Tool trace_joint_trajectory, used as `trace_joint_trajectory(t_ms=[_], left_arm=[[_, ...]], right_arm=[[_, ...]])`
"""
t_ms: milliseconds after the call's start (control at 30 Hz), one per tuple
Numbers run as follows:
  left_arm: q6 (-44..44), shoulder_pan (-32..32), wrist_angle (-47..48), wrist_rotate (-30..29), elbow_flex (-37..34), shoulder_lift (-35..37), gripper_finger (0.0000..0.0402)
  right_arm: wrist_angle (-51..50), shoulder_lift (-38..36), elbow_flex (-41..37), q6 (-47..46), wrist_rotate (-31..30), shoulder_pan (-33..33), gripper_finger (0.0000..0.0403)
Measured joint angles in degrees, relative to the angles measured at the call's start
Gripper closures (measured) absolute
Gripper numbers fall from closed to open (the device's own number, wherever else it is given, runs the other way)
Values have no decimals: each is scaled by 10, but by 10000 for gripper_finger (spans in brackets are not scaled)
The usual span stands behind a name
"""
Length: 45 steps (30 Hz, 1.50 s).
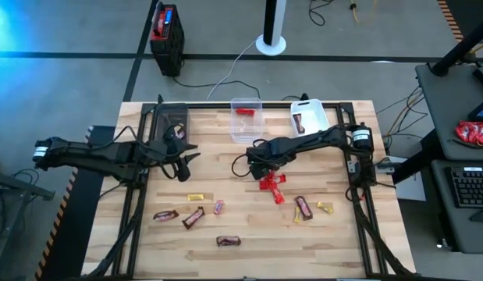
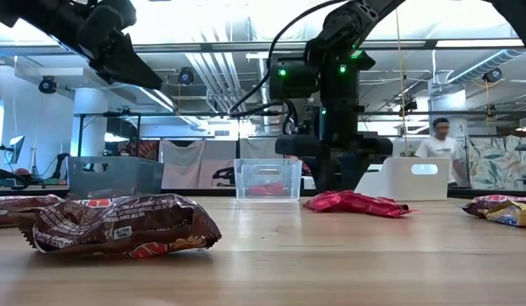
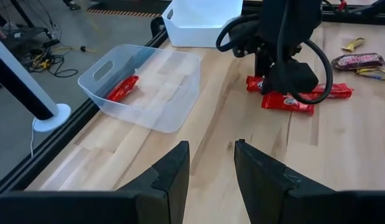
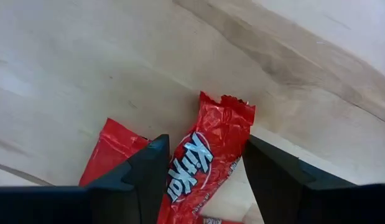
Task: Sort candy by brand, put in halloween buckets
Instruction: Put the red chocolate bar into the transparent bin
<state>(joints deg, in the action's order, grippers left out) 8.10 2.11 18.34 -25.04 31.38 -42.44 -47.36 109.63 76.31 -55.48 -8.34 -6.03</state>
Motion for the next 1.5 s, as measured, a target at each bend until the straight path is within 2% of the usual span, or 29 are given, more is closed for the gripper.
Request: trace_joint_trajectory(t_ms=[167,467,600,800,933,1033,1100,1367,1500], left_arm=[[3,0,-4,0,-1,0,290],[3,0,-10,-1,-1,0,290],[5,0,-14,-1,-1,0,290],[15,0,-19,0,-1,0,290],[25,0,-28,0,-1,-2,290],[31,0,-34,1,-1,-7,290],[36,0,-40,1,-1,-12,290],[58,1,-47,21,-1,-33,290],[60,1,-44,47,-1,-42,290]], right_arm=[[6,7,0,0,4,0,241],[18,8,0,16,8,0,326],[14,-2,0,28,-4,0,346],[15,-51,18,66,-13,-2,345],[34,-86,40,103,-76,-8,345],[75,-106,55,146,-149,-24,345],[112,-108,62,181,-172,-41,345],[275,-77,65,289,-173,-109,343],[320,-62,65,307,-168,-123,319]])
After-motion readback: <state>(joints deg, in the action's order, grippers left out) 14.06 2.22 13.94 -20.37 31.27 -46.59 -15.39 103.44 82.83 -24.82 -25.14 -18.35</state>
